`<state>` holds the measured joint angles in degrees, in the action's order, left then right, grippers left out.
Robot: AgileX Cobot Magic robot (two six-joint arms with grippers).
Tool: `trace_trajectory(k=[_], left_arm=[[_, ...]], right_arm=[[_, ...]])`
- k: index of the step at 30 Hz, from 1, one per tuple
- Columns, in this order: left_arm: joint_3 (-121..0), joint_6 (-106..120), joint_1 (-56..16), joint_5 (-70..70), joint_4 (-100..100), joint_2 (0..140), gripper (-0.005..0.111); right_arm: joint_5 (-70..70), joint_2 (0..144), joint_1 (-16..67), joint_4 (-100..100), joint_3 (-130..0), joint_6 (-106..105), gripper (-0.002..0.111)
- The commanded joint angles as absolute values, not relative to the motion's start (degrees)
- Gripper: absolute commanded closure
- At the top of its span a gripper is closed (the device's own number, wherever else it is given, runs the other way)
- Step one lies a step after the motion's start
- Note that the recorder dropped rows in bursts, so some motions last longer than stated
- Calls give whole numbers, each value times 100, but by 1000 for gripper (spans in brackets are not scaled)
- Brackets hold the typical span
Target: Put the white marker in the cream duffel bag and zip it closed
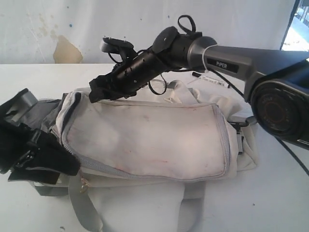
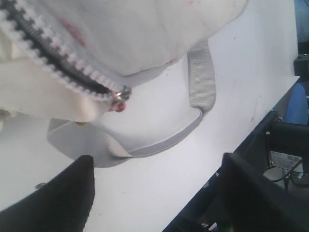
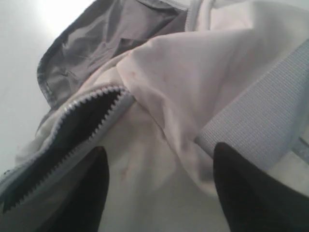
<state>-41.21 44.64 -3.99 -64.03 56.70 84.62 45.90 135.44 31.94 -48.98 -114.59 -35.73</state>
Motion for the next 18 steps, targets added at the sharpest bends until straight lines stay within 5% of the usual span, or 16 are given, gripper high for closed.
trace_trajectory(k=[1, 12, 18], left_arm=[[-4799, 3256, -408, -6598, 4680, 8312, 26], [-5346, 2394, 203, -5962, 4622, 8569, 35], [-5346, 2444, 203, -5748, 5119, 8905, 35]], right_arm=[[5384, 13001, 3129, -3613, -11477, -2576, 53], [6884, 11983, 3145, -1158, -11180, -462, 78], [6714, 11216, 3486, -1127, -10231, -493, 78]])
